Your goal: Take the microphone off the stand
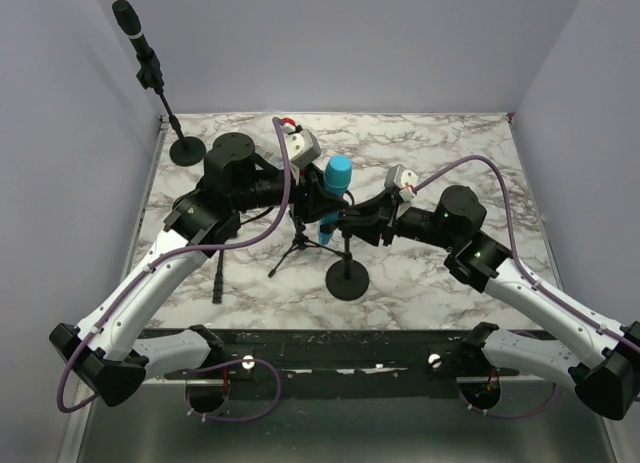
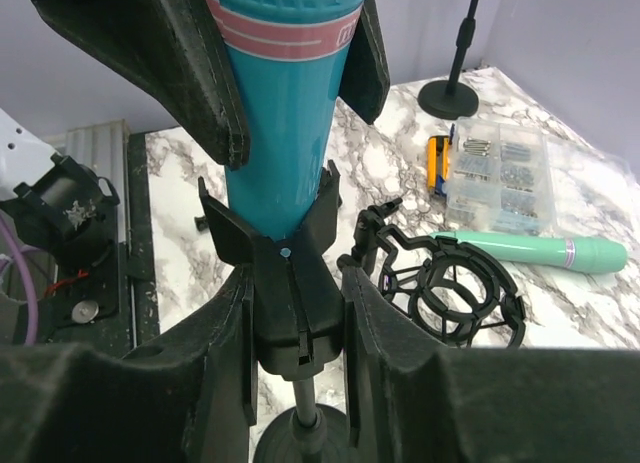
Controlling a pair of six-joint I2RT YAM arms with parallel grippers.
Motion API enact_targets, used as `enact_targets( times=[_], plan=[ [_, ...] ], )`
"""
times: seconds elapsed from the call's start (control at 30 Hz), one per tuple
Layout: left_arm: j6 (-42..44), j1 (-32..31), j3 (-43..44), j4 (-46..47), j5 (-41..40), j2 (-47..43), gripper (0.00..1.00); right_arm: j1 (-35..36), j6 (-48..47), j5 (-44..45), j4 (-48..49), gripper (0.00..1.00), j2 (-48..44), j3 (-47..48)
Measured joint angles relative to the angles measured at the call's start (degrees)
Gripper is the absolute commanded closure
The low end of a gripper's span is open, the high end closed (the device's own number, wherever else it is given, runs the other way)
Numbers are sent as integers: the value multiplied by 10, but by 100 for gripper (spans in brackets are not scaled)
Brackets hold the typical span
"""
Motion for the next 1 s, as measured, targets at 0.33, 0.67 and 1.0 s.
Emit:
enact_targets(
  times=[0.33,0.67,1.0],
  plan=[
    [-9,5,2,-29,-38,-16,100,2,-17,53,-1,99,-35,-26],
    [-14,20,-52,6,-176,-178,100,2,0,110,0,84,-39,-29],
    [-24,21,-105,49,-281,-224,100,2,41,132,-28,22,-50,-25]
  ],
)
